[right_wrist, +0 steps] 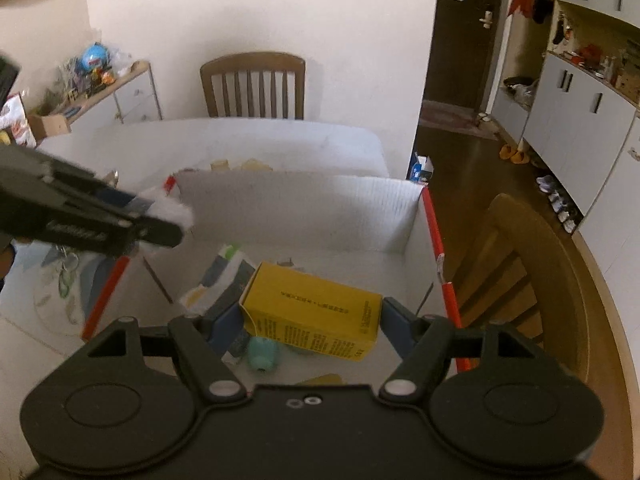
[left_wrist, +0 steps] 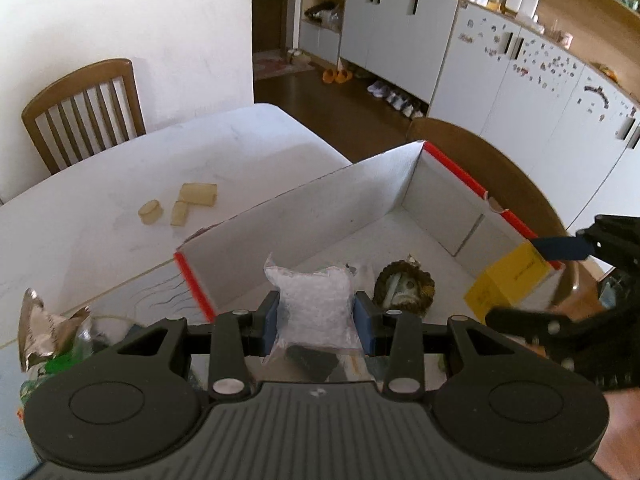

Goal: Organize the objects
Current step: 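Carry the bead bag and yellow box into the red box and release both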

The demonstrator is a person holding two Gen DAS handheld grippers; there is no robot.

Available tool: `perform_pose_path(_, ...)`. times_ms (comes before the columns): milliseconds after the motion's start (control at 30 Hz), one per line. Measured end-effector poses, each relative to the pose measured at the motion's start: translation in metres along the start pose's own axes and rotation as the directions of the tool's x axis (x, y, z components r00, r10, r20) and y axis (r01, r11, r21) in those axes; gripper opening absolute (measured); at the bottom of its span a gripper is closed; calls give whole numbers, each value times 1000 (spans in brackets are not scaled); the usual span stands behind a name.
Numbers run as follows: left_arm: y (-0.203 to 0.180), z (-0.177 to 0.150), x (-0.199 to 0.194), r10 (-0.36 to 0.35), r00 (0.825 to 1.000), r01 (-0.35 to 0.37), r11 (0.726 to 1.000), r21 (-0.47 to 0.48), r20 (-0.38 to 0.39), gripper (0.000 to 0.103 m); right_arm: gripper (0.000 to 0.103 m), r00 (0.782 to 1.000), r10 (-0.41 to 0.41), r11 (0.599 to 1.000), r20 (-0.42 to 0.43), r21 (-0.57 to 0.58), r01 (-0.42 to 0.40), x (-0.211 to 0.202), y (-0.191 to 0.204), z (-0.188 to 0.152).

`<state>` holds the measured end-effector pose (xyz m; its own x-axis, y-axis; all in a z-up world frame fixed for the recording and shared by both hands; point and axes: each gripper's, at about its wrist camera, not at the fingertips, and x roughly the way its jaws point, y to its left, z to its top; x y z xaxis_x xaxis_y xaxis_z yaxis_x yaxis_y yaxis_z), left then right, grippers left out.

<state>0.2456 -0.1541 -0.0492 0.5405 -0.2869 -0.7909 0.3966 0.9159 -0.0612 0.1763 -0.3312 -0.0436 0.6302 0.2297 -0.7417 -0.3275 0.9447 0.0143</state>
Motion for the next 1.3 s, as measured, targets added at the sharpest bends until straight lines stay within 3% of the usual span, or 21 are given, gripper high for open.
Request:
perform_pose_path(400, -25, 28, 65, -8, 997, 7, 1000, -18, -72, 39, 73, 990, 69, 994, -121, -80, -79, 46, 0, 0)
perform_pose_path(733, -32, 32, 99, 2, 992, -5, 1000, -26, -122, 39, 73, 971, 109, 986, -211, -104, -133, 75, 5, -7)
perform_pose_path(1300, -23, 24, 119, 6, 986, -19, 997, -78, -167, 41, 75, 967, 93, 991, -236, -77, -114, 88, 1, -10)
